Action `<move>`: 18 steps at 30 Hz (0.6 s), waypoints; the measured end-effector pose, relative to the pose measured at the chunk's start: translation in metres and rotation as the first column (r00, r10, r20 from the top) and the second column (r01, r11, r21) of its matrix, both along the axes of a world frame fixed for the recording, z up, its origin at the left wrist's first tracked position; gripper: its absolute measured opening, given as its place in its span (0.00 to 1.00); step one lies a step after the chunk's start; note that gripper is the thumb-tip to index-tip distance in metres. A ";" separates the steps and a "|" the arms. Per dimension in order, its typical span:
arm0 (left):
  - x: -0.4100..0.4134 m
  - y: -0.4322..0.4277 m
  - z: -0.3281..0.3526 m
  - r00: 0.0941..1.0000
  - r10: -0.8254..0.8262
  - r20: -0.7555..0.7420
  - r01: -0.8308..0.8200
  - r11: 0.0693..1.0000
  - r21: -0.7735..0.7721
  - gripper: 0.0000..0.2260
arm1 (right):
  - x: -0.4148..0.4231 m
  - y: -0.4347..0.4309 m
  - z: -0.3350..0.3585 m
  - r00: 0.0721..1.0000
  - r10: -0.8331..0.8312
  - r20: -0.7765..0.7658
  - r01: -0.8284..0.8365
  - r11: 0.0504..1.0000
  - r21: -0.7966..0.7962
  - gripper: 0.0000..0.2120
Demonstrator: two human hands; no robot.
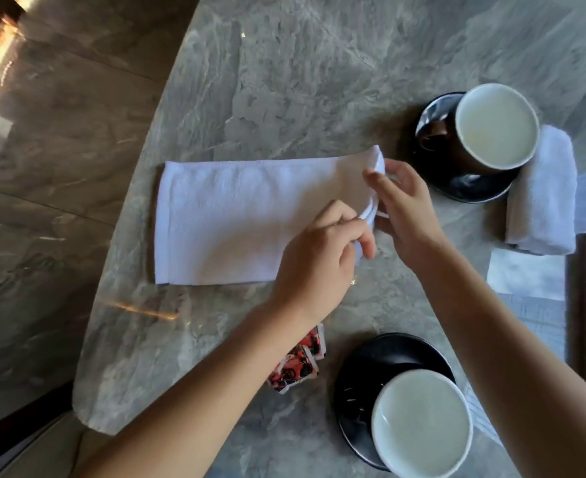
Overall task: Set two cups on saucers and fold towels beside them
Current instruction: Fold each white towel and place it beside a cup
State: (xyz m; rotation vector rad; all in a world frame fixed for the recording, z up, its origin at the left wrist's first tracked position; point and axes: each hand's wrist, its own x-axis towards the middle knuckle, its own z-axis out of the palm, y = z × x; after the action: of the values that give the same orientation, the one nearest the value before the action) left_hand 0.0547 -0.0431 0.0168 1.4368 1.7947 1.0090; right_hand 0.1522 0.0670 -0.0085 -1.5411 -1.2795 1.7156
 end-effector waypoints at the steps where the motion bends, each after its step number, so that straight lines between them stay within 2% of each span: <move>1: -0.005 -0.001 0.003 0.997 0.021 0.077 -0.020 1.000 -0.014 0.13 | -0.006 0.001 0.001 1.000 -0.013 -0.012 0.013 1.000 -0.017 0.12; 3: -0.018 -0.004 0.006 0.981 0.057 0.185 -0.049 0.998 -0.050 0.14 | -0.018 0.002 0.005 0.999 -0.040 -0.024 0.039 0.999 -0.037 0.15; 6: -0.043 -0.012 0.009 0.968 0.085 0.237 -0.066 0.994 -0.089 0.12 | -0.037 -0.003 0.016 0.999 -0.019 -0.029 0.020 1.000 0.024 0.17; 11: -0.086 -0.048 0.006 0.917 0.135 0.375 -0.084 0.985 -0.150 0.15 | -0.071 -0.023 0.036 0.971 0.209 -0.113 -0.193 0.971 0.139 0.24; 15: -0.112 -0.086 -0.002 0.877 0.258 0.406 -0.198 0.963 -0.185 0.16 | -0.106 -0.043 0.043 0.927 0.368 -0.065 -0.345 0.910 0.231 0.19; 18: -0.122 -0.108 -0.009 0.827 0.366 0.428 -0.282 0.927 -0.248 0.14 | -0.131 -0.055 0.038 0.897 0.442 -0.019 -0.428 0.879 0.212 0.15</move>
State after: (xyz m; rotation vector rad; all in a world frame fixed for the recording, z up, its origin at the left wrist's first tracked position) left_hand -0.0676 -0.1507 0.0076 0.7027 1.7333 1.2105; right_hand 0.0209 0.0122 0.0297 -1.1240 -1.8085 1.8075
